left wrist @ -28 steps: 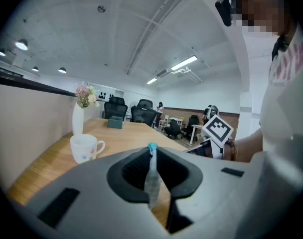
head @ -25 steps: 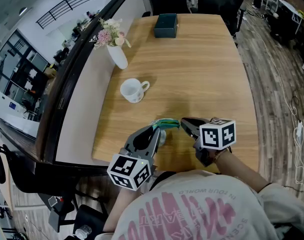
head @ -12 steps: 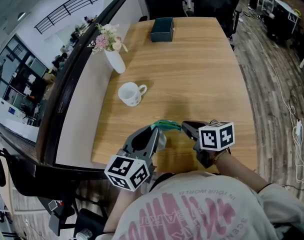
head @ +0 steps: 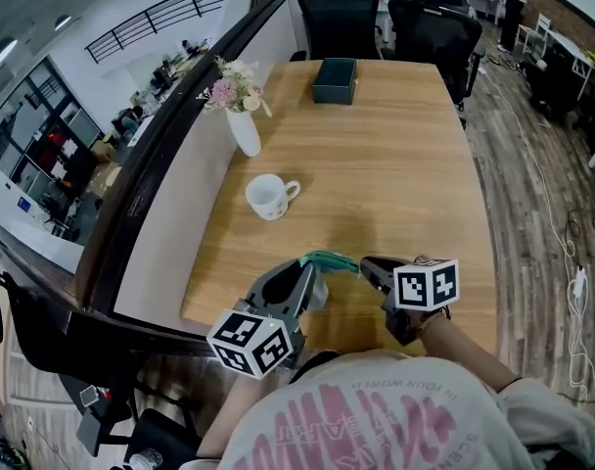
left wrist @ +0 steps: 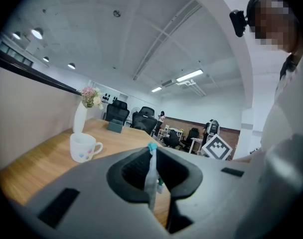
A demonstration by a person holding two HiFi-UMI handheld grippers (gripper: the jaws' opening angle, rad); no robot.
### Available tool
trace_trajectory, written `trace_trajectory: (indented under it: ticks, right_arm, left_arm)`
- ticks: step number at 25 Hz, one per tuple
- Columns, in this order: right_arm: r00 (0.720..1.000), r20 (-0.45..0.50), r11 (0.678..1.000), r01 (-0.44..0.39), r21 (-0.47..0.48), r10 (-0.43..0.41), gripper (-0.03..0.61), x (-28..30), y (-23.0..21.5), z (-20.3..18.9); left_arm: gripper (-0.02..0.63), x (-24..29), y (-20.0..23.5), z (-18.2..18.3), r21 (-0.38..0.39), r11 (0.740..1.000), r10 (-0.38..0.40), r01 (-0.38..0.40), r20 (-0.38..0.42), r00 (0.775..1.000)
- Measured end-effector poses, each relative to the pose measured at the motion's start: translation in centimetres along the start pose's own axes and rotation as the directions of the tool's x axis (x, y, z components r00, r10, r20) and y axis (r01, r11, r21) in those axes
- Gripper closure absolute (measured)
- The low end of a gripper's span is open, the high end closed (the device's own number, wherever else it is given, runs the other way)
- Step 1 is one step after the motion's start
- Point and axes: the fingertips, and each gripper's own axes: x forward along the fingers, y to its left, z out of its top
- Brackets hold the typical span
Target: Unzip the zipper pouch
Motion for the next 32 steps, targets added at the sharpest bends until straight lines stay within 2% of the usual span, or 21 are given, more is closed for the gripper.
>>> trace_trajectory:
  ticks: [4, 7, 12, 16, 23, 28, 32]
  right_arm:
    - [0.999, 0.018, 0.999, 0.028, 0.021, -0.028, 0.537, -0.3, -0.4, 0.0]
    - [0.996, 0.016, 0.996, 0.082, 0.035, -0.082, 0.548, -0.8, -1.2, -0.1]
    - [0.99, 0.064, 0.99, 0.119, 0.075, -0.124, 0.58, -1.8, -0.6, 1.6]
    - [0.983, 0.132, 0.989, 0.115, 0.097, -0.127, 0.58, -2.6, 1.4, 3.3]
    - [0.958, 0.272, 0.995, 0.08, 0.06, -0.094, 0.58, -3.7, 6.3, 5.8]
    - [0.936, 0.334, 0.994, 0.102, 0.045, -0.111, 0.58, -5.1, 8.8, 6.3]
    - [0.918, 0.368, 0.989, 0.125, 0.076, -0.144, 0.581, -6.0, 9.4, 5.8]
  left_arm:
    - [0.571, -1.0, 0.8, 0.7, -0.041, 0.999, 0.019, -0.017, 0.035, 0.999]
    - [0.572, -1.8, 1.3, 1.3, -0.053, 0.998, 0.049, -0.046, 0.056, 0.997]
    - [0.572, -3.3, 2.4, 2.4, -0.089, 0.991, 0.107, -0.098, 0.099, 0.989]
    - [0.572, -4.8, 3.1, 3.2, -0.129, 0.984, 0.139, -0.123, 0.124, 0.982]
    - [0.571, -8.0, 4.5, 4.8, -0.108, 0.981, 0.177, -0.16, 0.166, 0.97]
    - [0.571, -10.2, 4.9, 5.6, -0.117, 0.98, 0.176, -0.158, 0.172, 0.969]
    - [0.571, -11.9, 5.2, 5.5, -0.121, 0.98, 0.179, -0.159, 0.175, 0.968]
